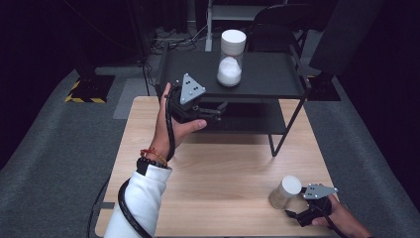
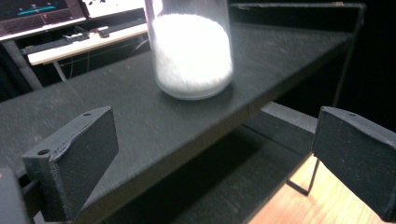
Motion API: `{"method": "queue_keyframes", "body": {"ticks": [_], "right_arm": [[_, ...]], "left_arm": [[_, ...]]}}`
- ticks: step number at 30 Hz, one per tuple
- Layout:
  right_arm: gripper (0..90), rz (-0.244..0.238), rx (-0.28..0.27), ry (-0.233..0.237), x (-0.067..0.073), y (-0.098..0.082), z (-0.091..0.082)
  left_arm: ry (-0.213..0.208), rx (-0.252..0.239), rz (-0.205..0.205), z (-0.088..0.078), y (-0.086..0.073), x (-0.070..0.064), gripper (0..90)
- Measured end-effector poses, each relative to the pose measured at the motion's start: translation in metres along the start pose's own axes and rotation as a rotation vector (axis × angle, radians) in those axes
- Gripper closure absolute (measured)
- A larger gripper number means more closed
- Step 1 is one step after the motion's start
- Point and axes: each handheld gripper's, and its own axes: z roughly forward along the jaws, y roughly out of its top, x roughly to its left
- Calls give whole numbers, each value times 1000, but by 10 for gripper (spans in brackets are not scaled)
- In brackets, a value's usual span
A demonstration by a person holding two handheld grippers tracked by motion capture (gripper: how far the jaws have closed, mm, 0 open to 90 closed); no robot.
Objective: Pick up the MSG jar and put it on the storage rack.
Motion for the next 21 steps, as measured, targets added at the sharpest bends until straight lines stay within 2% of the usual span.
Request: {"method": "queue_keyframes", "body": {"ticks": [5,11,13,18,21], "right_arm": [[0,-1,0,0,0,0,0],[0,-1,0,0,0,0,0],[0,-1,0,0,0,0,0],[0,-1,0,-1,0,0,0],[0,-1,0,-1,0,0,0]], "left_arm": [[-11,8,-9,-2,-12,-1,4],[-24,36,0,-2,-28,-4,4],[-26,46,4,-2,-35,-4,4],[-22,57,-17,-3,-54,-6,5],[-22,76,-12,-3,-64,-7,5]]}}
